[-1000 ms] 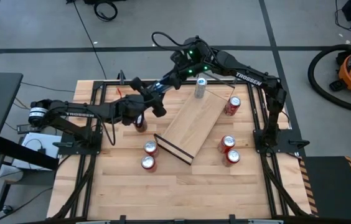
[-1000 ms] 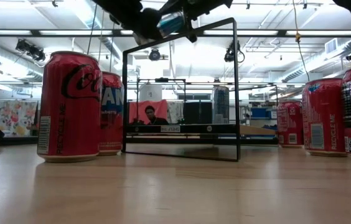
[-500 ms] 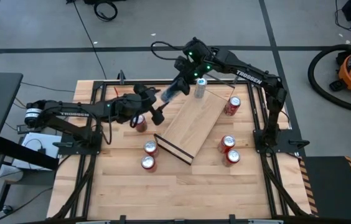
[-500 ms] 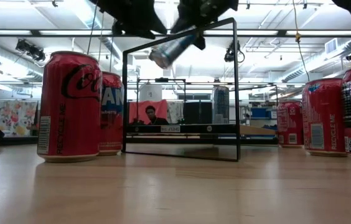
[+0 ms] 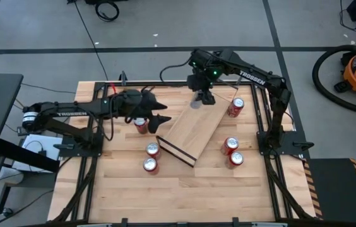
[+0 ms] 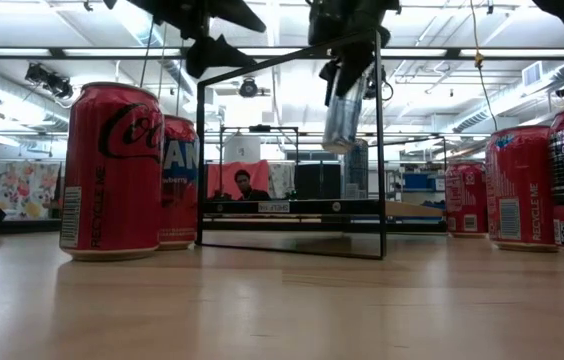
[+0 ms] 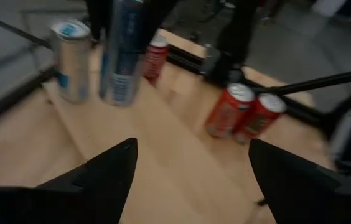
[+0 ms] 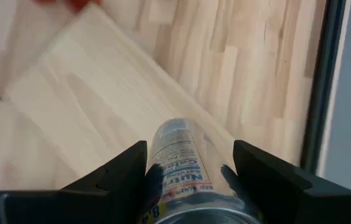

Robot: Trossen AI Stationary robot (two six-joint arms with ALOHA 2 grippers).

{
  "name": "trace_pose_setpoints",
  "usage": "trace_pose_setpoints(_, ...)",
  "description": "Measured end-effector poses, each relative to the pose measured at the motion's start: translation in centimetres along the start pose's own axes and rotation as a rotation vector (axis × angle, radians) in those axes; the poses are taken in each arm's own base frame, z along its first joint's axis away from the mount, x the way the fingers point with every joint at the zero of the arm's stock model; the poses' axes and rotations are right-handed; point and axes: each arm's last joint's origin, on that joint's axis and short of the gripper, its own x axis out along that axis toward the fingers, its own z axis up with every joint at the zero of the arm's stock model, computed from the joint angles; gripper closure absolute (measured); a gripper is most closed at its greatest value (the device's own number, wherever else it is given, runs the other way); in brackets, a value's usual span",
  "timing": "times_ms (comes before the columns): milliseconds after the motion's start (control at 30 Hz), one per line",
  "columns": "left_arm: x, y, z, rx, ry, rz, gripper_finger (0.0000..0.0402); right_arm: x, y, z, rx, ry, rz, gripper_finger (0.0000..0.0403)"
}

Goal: Place canned beverage on shelf
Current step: Put the blue soda can on the shelf aligned with the other blue soda can

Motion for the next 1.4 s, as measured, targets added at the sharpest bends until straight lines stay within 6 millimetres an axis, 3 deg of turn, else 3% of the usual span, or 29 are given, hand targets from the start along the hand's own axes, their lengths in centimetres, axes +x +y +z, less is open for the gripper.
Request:
trace_pose_setpoints(300, -0.1, 1.3, 0.5, -0.049, -0.007, -0.013, 0.0084, 1.1, 0.2, -0.8, -0.140, 0.133, 0.051, 0.0161)
trace_pose_setpoints(667, -0.3, 1.7, 0.8, -0.080, -0.021, -0.001, 0.0084, 6.2, 2.5, -1.3, -0.434, 0.255, 0.159, 0.0162)
trace_pose_setpoints(933, -0.3, 1.8, 0.7, -0.080, -0.013, 0.002, 0.0084, 8.5, 3.4, -1.3, -0.458, 0.309, 0.122, 0.0163)
trace_pose_setpoints(1400, -0.3, 1.9, 0.3, -0.056, 0.034, 0.012, 0.0084, 8.7, 3.2, -1.1, -0.303, 0.326, 0.032, 0.0139)
